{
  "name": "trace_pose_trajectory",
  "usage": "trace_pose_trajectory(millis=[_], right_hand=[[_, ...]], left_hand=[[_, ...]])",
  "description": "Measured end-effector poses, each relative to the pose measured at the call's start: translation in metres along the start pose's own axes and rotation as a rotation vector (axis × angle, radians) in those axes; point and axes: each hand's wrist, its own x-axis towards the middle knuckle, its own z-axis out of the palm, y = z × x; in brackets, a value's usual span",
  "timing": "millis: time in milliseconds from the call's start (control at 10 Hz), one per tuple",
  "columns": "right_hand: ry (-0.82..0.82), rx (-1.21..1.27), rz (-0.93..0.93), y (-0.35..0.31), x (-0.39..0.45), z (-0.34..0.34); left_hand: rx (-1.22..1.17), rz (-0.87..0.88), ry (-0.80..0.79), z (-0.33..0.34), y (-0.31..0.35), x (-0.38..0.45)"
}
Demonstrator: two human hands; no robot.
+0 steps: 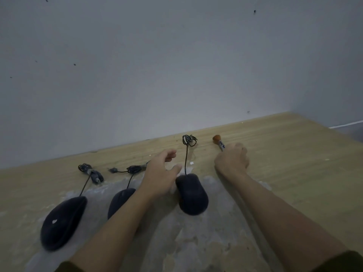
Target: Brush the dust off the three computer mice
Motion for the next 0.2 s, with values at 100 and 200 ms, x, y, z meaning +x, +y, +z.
trace_pose_trajectory(millis=[100,200], right_hand=[[0.057,-0.032,-0.075,-0.006,-0.002,-0.001],[0.005,0.103,-0.304,-0.024,0.011,-0.012]], left_hand=[[0.066,0.018,-0.043,-0.013,0.000,0.014],[0.189,0.019,-0.093,-0.032,0.000,0.031]])
